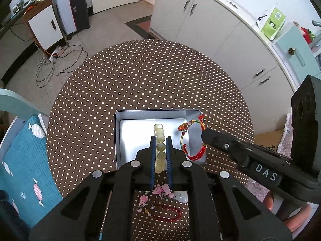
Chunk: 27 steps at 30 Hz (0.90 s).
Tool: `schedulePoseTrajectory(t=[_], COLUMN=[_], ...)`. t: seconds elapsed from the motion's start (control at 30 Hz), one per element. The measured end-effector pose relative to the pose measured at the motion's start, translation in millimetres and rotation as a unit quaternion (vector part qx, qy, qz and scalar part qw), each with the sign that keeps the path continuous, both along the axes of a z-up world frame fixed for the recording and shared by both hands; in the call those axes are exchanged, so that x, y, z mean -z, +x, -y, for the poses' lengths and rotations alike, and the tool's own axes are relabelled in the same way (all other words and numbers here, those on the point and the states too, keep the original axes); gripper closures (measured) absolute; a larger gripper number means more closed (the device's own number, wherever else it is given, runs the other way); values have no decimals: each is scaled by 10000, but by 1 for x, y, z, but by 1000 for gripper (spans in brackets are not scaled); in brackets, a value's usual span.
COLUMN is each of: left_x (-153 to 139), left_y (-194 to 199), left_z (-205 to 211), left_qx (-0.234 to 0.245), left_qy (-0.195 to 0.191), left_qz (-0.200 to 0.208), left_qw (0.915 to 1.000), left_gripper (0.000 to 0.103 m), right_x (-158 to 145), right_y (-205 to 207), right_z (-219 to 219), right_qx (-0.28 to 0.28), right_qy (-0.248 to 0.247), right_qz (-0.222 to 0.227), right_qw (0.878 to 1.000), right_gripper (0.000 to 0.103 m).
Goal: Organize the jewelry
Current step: 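Carry both bracelets into the silver tray and open both tools, then withdraw both tools and move right tool to the red bead bracelet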
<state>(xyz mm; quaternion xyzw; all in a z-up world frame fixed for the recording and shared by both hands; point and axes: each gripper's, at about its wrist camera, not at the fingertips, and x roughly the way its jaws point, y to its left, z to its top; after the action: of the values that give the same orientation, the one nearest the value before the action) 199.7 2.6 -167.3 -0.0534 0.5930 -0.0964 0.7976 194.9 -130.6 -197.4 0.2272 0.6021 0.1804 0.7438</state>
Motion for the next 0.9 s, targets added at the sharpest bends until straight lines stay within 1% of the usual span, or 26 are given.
schedulePoseTrajectory(t=[0.03, 0.07, 0.13, 0.17, 0.2, 0.23, 0.27, 0.33, 0.37, 0.43, 0.77, 0.9], left_x=[2, 5, 7, 8, 9, 8, 7, 7, 6, 6, -1, -2], left_y=[1, 1, 2, 3, 4, 4, 3, 3, 2, 1, -11, -19], left_z=[0, -1, -1, -2, -3, -4, -4, -5, -6, -6, -11, -12], left_qx=[1, 7, -2, -10, -32, -50, -50, -13, -10, 0, 45, 67], left_qy=[10, 29, 137, 187, 259, 272, 273, 319, 346, 352, 407, 362], left_qz=[-31, -57, -52, -56, -68, -48, -23, -24, -21, -14, 41, 28], left_qw=[10000, 10000, 9999, 9998, 9996, 9996, 9996, 9995, 9994, 9994, 9992, 9993], left_gripper=[93, 93, 92, 80, 71, 58, 58, 58, 58, 58, 58, 58], right_x=[2, 4, 6, 7, 7, 6, 5, 0, -1, -6, -13, -13], right_y=[1, 2, 2, 2, 2, 3, 3, 0, -1, -3, -19, -24], right_z=[-1, -1, -2, -1, 0, 0, 1, 4, 6, 9, 23, 26], right_qx=[-14, -41, -64, -75, -90, -81, -61, -28, -22, 39, 276, 358], right_qy=[-5, -25, -115, -126, -145, -168, -198, -263, -274, -321, -411, -438], right_qz=[-37, -85, -133, -152, -199, -219, -216, -145, -118, -33, 12, -11], right_qw=[10000, 10000, 9998, 9998, 9997, 9996, 9996, 9995, 9996, 9995, 9988, 9984], right_gripper=[99, 96, 95, 93, 89, 81, 76, 71, 64, 55, 55, 55])
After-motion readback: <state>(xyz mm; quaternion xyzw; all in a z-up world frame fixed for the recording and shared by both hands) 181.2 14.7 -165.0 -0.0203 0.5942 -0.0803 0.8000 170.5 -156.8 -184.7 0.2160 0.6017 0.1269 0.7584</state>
